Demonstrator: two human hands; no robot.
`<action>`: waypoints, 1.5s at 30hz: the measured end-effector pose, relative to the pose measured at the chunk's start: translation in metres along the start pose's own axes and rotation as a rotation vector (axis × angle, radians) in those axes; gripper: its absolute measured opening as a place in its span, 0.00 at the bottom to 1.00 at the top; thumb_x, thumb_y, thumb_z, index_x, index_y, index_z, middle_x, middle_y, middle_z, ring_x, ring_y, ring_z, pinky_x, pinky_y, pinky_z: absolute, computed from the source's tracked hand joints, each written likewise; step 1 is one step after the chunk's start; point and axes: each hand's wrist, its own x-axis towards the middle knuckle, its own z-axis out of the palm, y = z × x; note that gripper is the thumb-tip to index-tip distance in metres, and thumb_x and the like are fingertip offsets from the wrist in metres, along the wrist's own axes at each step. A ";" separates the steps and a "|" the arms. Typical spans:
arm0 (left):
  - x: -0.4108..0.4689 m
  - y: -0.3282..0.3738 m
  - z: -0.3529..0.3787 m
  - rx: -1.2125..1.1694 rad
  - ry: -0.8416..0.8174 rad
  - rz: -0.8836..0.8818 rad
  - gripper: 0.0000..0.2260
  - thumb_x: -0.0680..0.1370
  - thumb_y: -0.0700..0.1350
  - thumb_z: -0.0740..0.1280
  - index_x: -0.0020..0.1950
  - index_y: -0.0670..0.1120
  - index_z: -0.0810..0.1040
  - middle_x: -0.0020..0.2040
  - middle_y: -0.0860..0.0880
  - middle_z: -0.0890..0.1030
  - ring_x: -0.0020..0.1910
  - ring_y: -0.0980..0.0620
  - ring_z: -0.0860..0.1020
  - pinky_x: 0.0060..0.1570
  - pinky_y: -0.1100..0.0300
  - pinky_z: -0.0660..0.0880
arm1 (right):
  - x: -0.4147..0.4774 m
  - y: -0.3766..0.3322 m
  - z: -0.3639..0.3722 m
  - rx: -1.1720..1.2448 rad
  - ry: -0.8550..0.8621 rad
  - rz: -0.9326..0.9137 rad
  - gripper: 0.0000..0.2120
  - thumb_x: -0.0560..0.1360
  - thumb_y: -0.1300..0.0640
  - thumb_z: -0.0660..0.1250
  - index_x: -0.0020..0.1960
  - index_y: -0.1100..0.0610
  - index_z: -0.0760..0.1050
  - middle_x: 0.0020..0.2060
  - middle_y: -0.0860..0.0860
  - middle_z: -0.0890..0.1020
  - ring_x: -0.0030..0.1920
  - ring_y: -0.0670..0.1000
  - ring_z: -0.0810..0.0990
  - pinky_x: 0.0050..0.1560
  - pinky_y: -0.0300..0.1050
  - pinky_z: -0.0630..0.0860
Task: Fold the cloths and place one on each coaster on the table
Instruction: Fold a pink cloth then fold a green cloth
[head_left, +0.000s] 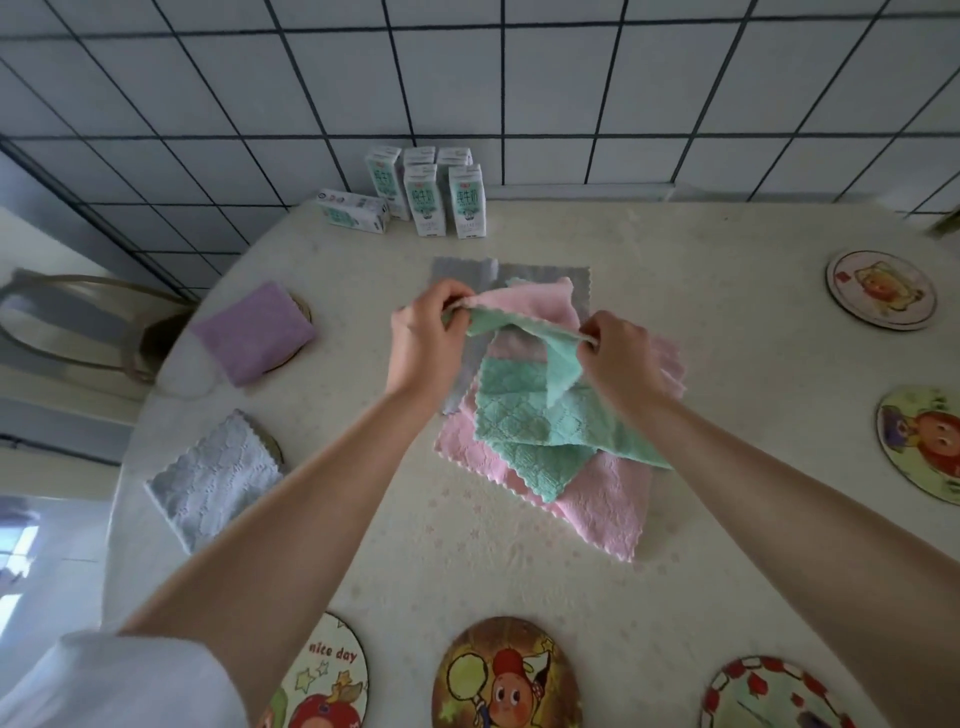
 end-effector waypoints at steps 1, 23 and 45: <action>0.002 0.000 -0.008 0.006 0.024 0.007 0.06 0.75 0.35 0.66 0.49 0.42 0.81 0.41 0.54 0.79 0.37 0.66 0.75 0.38 0.79 0.67 | 0.002 -0.005 -0.003 -0.003 0.008 -0.011 0.07 0.75 0.62 0.59 0.48 0.58 0.75 0.38 0.51 0.79 0.36 0.51 0.75 0.32 0.42 0.68; -0.198 -0.115 -0.171 0.216 0.051 0.130 0.09 0.75 0.36 0.69 0.55 0.40 0.79 0.50 0.46 0.83 0.48 0.53 0.81 0.52 0.58 0.78 | -0.170 -0.055 0.014 -0.100 0.108 -0.698 0.07 0.71 0.66 0.71 0.48 0.60 0.78 0.40 0.53 0.83 0.42 0.55 0.80 0.54 0.52 0.75; -0.418 -0.183 -0.173 0.093 -0.235 -0.067 0.09 0.70 0.33 0.73 0.45 0.45 0.81 0.41 0.55 0.82 0.39 0.58 0.80 0.43 0.61 0.78 | -0.395 0.014 0.065 -0.016 -0.250 -0.386 0.11 0.69 0.67 0.71 0.48 0.55 0.78 0.42 0.47 0.80 0.41 0.47 0.79 0.42 0.43 0.78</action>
